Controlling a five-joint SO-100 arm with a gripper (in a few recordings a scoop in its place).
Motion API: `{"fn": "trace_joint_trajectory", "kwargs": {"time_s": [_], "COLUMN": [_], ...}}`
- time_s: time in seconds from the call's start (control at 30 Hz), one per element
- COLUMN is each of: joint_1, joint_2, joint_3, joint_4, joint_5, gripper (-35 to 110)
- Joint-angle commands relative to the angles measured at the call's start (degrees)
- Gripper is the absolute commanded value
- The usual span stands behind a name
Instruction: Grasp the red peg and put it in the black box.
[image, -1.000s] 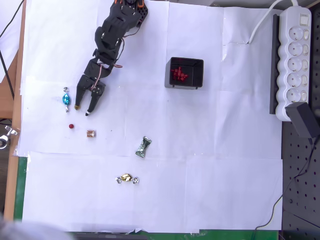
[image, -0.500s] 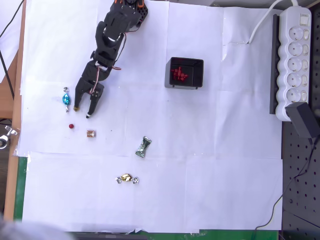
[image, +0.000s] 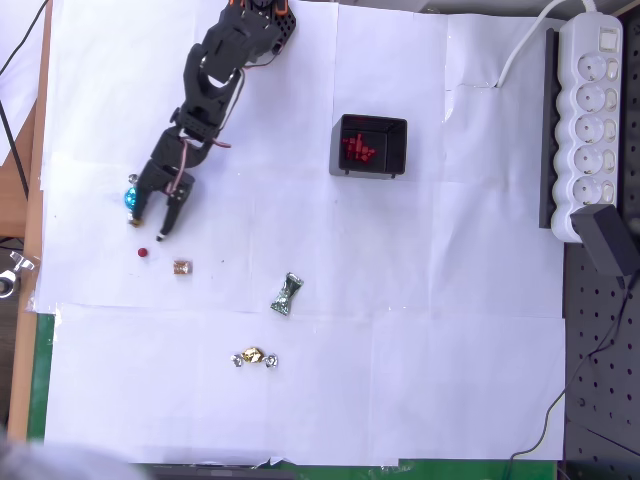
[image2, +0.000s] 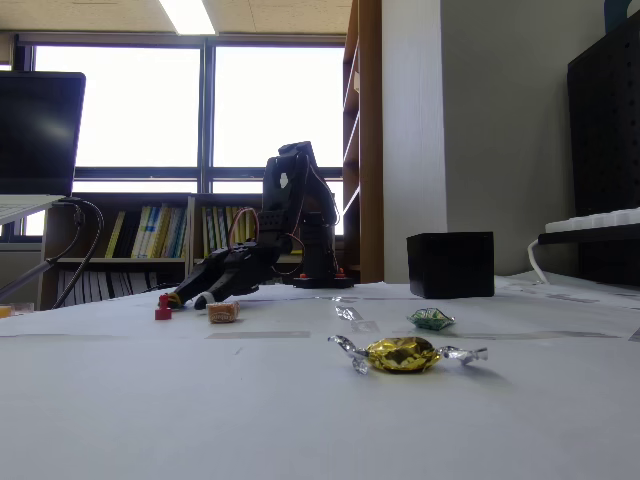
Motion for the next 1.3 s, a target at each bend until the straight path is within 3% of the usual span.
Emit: {"fn": "trace_joint_trajectory", "kwargs": {"time_s": [0.0, 1.27], "joint_1": [0.8, -1.5], "joint_2": [-0.3, 7.6], "joint_3": [5.2, 18.0], "joint_4": [-0.1, 4.6], "joint_5": [0.3, -0.6], "gripper": [18, 21]}}
